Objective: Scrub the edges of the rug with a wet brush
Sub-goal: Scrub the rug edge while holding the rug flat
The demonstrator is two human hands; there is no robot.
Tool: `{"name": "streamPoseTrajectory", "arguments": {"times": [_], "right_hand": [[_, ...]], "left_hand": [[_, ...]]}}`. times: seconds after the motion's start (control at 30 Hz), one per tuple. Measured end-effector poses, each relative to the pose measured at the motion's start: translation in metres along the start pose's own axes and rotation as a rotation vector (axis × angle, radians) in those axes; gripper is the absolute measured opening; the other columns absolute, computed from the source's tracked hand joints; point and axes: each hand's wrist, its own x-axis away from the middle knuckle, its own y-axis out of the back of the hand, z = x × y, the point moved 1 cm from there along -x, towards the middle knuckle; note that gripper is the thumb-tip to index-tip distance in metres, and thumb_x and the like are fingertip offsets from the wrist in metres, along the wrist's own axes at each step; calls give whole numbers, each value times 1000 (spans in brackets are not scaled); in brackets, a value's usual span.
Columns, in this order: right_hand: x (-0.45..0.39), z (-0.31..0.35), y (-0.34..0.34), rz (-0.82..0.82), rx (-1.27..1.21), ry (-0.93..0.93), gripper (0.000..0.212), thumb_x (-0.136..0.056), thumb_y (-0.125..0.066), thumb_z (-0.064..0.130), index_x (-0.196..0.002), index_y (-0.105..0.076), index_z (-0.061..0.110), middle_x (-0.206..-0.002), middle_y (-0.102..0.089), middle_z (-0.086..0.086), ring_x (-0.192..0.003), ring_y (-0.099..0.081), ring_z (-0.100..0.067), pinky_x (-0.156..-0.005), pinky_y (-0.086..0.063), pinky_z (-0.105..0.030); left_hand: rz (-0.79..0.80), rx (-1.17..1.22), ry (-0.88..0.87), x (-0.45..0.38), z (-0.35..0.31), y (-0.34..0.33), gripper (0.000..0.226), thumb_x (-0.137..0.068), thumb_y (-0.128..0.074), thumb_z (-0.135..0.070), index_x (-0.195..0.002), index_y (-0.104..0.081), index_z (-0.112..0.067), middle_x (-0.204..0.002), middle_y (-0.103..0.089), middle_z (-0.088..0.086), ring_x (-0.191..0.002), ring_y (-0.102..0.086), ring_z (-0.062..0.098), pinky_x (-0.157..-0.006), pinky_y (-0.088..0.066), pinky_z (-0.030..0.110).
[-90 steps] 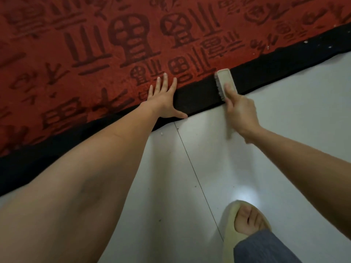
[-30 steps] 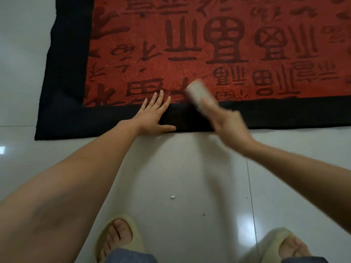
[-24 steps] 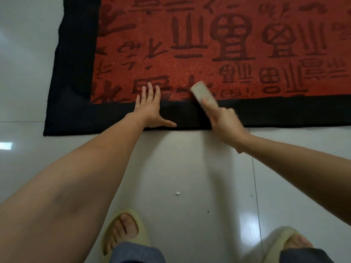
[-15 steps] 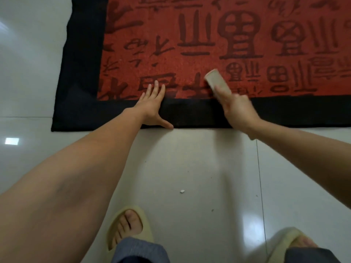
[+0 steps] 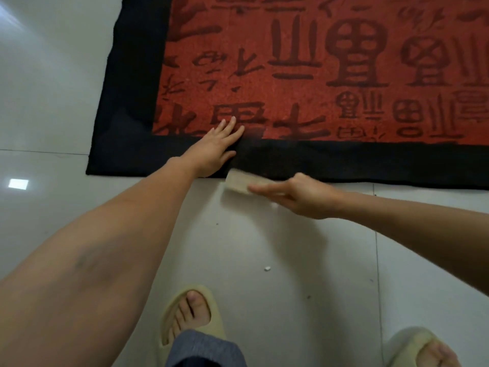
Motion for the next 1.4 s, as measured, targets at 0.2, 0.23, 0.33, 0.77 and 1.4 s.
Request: {"name": "streamPoseTrajectory", "arguments": {"times": [0.2, 0.23, 0.33, 0.77, 1.4], "right_hand": [[-8, -33, 19, -556, -48, -532, 51, -98, -41, 13, -144, -42, 37, -109, -67, -25, -97, -63, -39, -84, -47, -42], [-5, -23, 9, -419, -58, -471, 50, -98, -43, 15, -142, -44, 39, -113, -67, -21, -100, -64, -38, -84, -47, -40], [9, 4, 15, -121, -150, -317, 39, -100, -48, 28, -137, -50, 43, -113, -61, 4, -87, -64, -9, -68, -39, -9], [-42, -10, 3, -255, 118, -340, 59, -94, -43, 19, -142, -34, 51, -116, -66, -20, -97, -65, -38, -81, -52, -42], [-46, -17, 18, -202, 241, -311, 63, -96, -41, 16, -144, -27, 54, -110, -66, -21, -91, -65, -40, -70, -48, -36]], "left_hand": [[-42, 15, 1, -1, 3, 0, 57, -105, -38, -13, -157, -14, -21, -164, 3, 3, -151, 2, 19, -120, -6, 30], [-46, 22, 0, -1, 3, 0, 57, -105, -38, -13, -157, -16, -21, -165, 2, 2, -151, 1, 18, -120, -8, 30], [-88, 24, -3, -1, 3, 2, 56, -105, -40, -17, -156, -19, -23, -165, -1, 0, -151, -3, 15, -120, -15, 31], [77, -15, 356, 4, -3, 1, 154, -56, -77, -73, -150, 28, -11, -154, 37, 11, -143, 31, 31, -118, 14, 48], [114, 6, 357, 5, -2, 3, 155, -54, -78, -73, -149, 29, -15, -154, 38, 7, -143, 32, 30, -118, 13, 50]]}}
